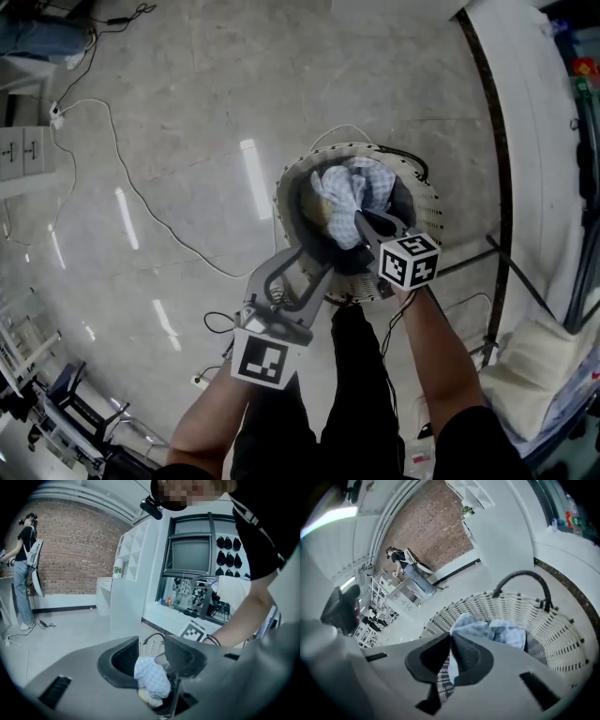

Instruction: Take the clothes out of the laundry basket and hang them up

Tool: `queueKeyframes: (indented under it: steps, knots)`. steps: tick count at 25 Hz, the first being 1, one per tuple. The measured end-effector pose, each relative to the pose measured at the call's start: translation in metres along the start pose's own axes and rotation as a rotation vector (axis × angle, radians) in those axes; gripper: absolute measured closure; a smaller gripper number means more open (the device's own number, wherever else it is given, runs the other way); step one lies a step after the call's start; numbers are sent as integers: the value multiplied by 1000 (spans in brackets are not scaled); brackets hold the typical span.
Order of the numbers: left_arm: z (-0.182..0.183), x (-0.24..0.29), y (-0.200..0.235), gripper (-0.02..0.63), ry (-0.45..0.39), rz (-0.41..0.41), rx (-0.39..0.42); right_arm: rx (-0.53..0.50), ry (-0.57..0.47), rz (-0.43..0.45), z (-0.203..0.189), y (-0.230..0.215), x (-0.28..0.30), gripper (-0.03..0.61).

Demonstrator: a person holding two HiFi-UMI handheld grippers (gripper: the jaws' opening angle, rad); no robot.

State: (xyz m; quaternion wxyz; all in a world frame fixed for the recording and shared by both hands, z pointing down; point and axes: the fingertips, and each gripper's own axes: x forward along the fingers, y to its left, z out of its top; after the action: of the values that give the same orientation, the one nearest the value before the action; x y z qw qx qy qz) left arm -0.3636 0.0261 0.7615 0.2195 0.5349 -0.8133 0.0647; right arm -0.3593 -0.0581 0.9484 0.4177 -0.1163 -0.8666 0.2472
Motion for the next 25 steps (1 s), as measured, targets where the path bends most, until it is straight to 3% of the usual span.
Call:
queueKeyframes:
  steps: [9,14,25]
  knots:
    - [51,-26,-11,452,-21,17,-16,54,-141,39,62,44,-73,555]
    - [82,-37,-16,453,-11,-2,35,85,-254,90,106,75,-126,555]
    - [187,-69,-36,448,-77,-25,129,-23,-447,215,199,173,-274,555]
